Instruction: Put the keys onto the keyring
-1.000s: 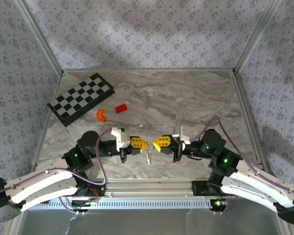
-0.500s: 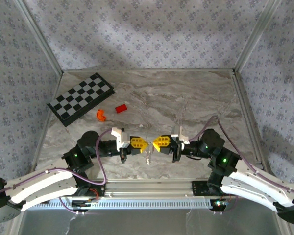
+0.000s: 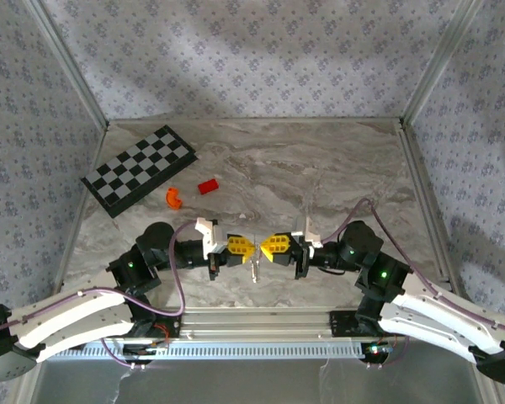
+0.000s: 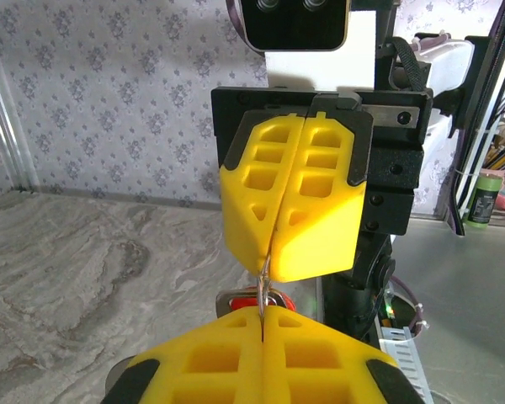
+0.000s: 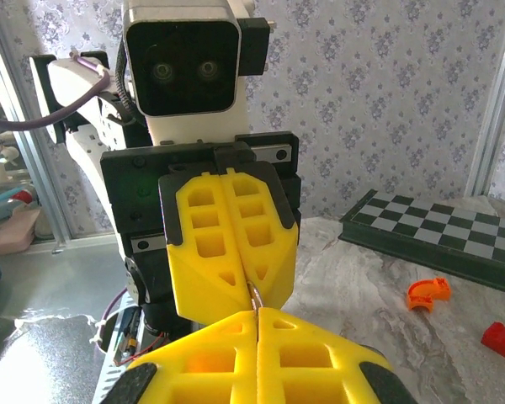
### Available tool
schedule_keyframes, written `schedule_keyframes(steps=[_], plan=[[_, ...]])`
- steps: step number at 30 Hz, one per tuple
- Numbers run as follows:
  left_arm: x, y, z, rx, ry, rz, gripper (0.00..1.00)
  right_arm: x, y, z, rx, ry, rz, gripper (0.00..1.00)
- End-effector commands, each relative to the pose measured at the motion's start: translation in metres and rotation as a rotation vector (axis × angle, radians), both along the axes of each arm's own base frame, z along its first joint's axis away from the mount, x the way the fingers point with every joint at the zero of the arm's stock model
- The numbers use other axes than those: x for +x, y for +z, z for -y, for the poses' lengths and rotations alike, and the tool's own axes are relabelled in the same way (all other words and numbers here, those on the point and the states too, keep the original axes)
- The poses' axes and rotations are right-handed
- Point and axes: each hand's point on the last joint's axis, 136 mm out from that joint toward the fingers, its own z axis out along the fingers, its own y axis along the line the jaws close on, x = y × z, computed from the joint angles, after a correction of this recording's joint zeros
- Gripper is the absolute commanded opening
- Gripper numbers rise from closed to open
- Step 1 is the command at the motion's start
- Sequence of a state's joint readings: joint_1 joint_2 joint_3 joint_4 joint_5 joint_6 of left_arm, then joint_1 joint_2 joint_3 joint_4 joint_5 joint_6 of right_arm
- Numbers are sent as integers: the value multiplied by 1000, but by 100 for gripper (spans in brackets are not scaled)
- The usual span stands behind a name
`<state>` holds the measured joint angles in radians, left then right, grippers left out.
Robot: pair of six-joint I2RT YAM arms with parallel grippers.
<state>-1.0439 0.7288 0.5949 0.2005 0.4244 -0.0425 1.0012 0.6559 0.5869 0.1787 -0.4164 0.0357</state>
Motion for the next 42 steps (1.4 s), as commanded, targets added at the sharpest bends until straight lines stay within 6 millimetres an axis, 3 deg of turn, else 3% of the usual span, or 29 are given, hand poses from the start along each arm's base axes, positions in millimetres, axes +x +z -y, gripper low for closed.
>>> schedule_keyframes(steps=[1, 22, 42], plan=[[-7, 16, 1, -15, -39, 31, 0, -7, 6, -1, 5, 33, 21, 0], [-10, 9, 10, 74, -84, -10, 0, -15, -8, -3, -116, 93, 31, 0], [-18, 17, 10, 79, -133, -18, 0, -22, -16, -7, -178, 163, 14, 0]])
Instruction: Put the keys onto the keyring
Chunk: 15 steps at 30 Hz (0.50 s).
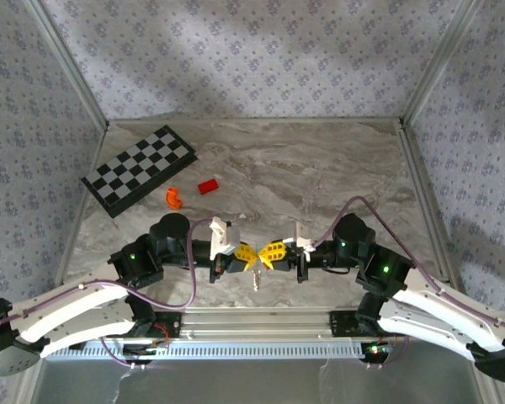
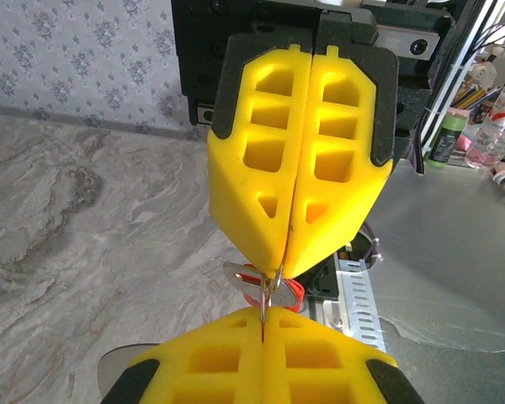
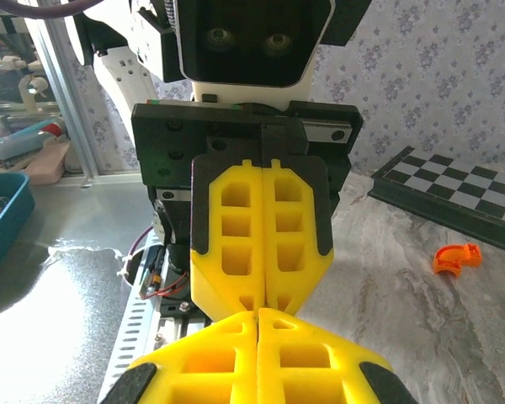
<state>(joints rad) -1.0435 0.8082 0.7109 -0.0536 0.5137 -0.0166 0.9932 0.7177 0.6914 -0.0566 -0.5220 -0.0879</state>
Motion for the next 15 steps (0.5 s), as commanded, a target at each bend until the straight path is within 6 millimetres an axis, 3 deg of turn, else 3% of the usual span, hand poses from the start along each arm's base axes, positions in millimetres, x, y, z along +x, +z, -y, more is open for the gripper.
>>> schedule_keyframes(steps=[1, 15], plan=[[-6, 41, 3, -110, -41, 66, 0, -10, 3, -2, -11, 60, -4, 0], [-8, 45, -1, -140, -36, 70, 0, -12, -6, 4, -49, 55, 35, 0]])
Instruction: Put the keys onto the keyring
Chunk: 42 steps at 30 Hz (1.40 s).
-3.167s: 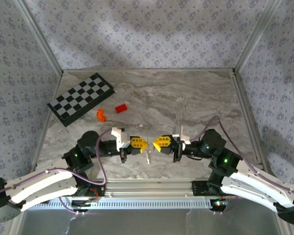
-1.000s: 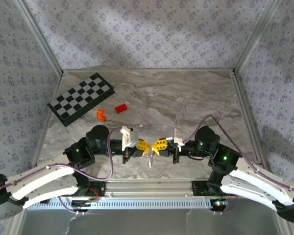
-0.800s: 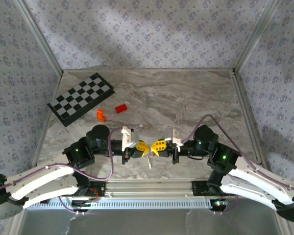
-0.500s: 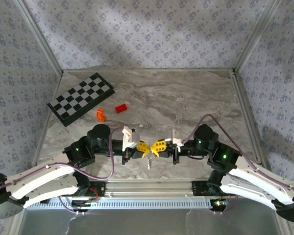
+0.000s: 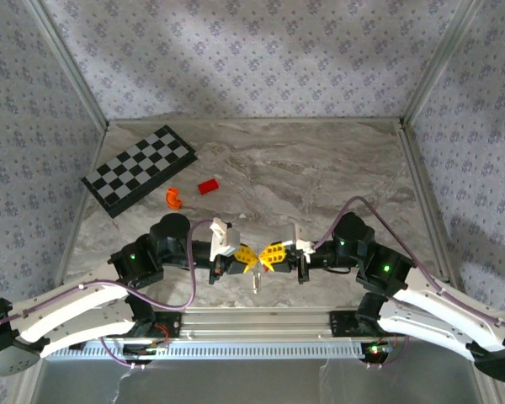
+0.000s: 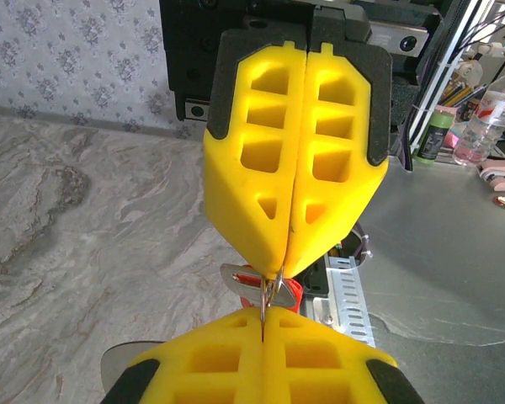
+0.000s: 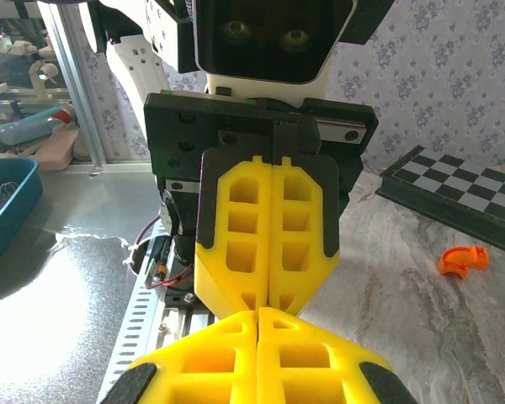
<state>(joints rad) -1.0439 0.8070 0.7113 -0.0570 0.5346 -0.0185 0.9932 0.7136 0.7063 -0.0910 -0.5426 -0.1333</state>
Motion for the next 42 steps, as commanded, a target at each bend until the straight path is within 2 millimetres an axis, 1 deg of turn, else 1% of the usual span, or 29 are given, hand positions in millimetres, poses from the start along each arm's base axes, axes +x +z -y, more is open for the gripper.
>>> schedule_keyframes(steps=[1, 6, 11, 19, 23, 31, 37, 39, 42], plan=[[-4, 46, -1, -145, -13, 76, 0, -8, -8, 2, -40, 28, 7, 0], [-4, 45, -2, -144, -10, 76, 0, -14, -14, -1, -71, 58, 28, 0], [-4, 45, -4, -151, -4, 78, 0, -16, -18, -1, -85, 53, 54, 0], [-4, 45, -4, -156, -2, 80, 0, -9, -18, 1, -81, 1, 102, 0], [-4, 45, -5, -160, 2, 84, 0, -7, -15, 4, -63, -21, 126, 0], [-3, 46, -6, -168, 12, 87, 0, -7, -16, 4, -70, -22, 134, 0], [0, 47, -9, -185, 36, 95, 0, -3, -16, 3, -65, -45, 144, 0], [1, 48, -9, -191, 43, 99, 0, -2, -15, 3, -56, -56, 145, 5], [3, 50, -9, -207, 54, 115, 0, 2, -8, 4, -28, -86, 141, 14]])
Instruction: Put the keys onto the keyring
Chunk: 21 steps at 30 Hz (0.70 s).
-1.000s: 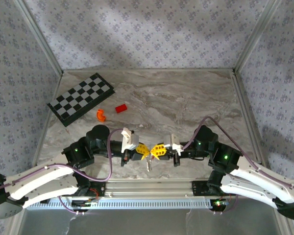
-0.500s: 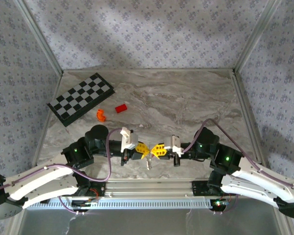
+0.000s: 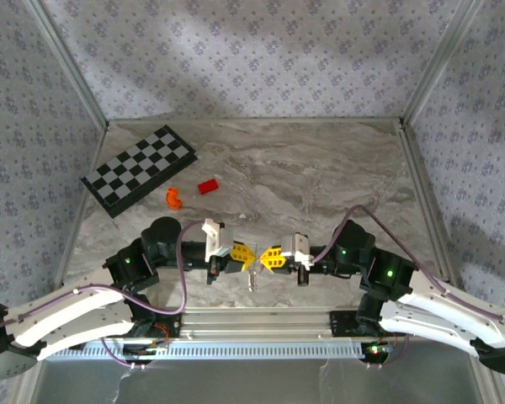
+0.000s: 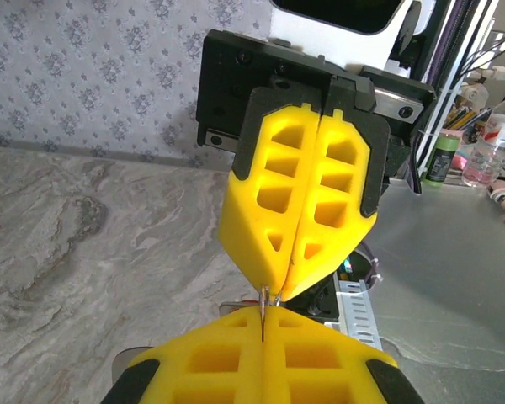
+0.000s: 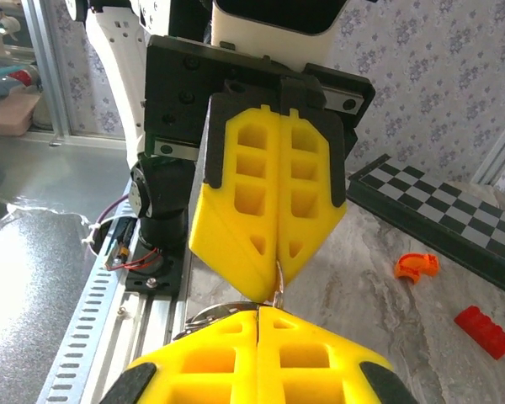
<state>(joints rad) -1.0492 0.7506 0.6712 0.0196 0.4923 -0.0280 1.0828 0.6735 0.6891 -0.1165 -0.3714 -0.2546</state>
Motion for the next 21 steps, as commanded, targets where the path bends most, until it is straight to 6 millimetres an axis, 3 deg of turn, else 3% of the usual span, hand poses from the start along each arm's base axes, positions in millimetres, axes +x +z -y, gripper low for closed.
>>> schedule_keyframes(steps=[1, 5, 11, 21], plan=[[2, 36, -3, -134, 21, 78, 0, 3, -1, 2, 9, -33, -6, 17], [3, 40, -3, -157, 28, 101, 0, 7, 10, 9, 50, -73, -15, 24], [-1, 49, -5, -209, 10, 149, 0, 9, 42, 29, 223, -127, -62, 36], [-14, 59, -3, -274, -71, 208, 0, 13, 59, 25, 215, -114, -64, 36]])
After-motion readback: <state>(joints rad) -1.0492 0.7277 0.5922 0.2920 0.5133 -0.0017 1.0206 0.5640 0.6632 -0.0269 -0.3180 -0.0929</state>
